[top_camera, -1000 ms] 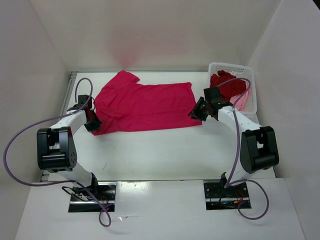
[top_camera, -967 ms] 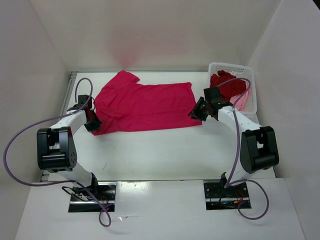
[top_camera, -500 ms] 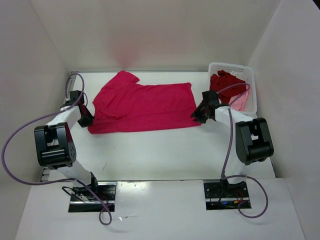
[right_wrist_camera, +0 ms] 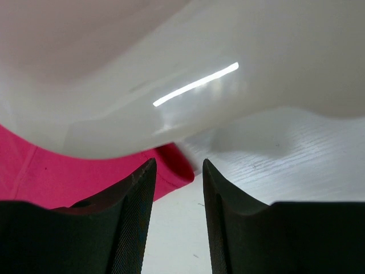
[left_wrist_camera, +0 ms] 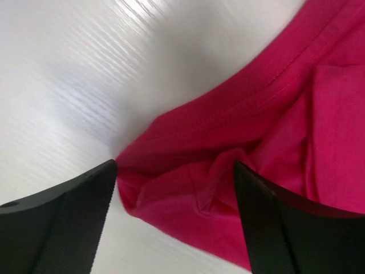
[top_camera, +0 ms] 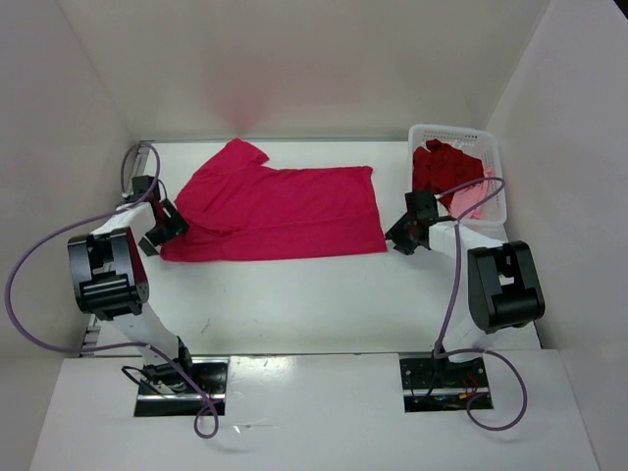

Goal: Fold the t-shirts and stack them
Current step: Fold the flattened tshirt in 1/3 of the way

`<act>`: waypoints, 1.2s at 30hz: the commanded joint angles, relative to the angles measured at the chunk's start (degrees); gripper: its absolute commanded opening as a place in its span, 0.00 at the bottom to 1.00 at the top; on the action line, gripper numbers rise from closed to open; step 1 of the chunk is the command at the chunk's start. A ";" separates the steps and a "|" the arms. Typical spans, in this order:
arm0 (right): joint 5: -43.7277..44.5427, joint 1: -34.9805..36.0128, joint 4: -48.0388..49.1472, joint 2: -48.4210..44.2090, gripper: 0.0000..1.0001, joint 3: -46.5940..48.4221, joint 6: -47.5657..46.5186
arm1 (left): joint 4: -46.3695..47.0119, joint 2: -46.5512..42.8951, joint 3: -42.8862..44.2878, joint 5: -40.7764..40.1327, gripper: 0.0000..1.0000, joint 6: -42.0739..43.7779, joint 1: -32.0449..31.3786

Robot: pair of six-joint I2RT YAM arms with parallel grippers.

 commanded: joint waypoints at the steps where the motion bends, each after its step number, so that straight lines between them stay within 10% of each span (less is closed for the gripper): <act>1: 1.26 -0.43 2.59 -0.59 0.44 -0.20 0.26 | -0.64 -8.94 1.01 1.91 0.93 -1.37 0.64; 11: 2.92 3.70 -1.79 -10.59 0.44 1.29 -0.79 | -2.05 -23.82 -6.20 2.89 0.91 -1.37 -2.52; 16: 3.45 4.93 -4.61 -15.26 0.44 0.96 -0.79 | -2.05 -26.11 -10.16 8.69 0.47 -1.37 -4.46; 19: 2.14 7.13 -4.61 -14.12 0.44 -0.71 2.53 | -1.52 -24.45 -11.21 12.29 0.37 -1.37 -4.46; 28: 2.75 8.98 1.37 -10.17 0.45 -7.13 7.29 | -0.20 -17.33 -13.23 13.35 0.61 -1.89 -4.46; 36: 3.89 8.98 6.72 -6.13 0.45 -8.54 8.96 | 1.64 -11.52 -13.23 12.03 0.59 -3.92 -3.40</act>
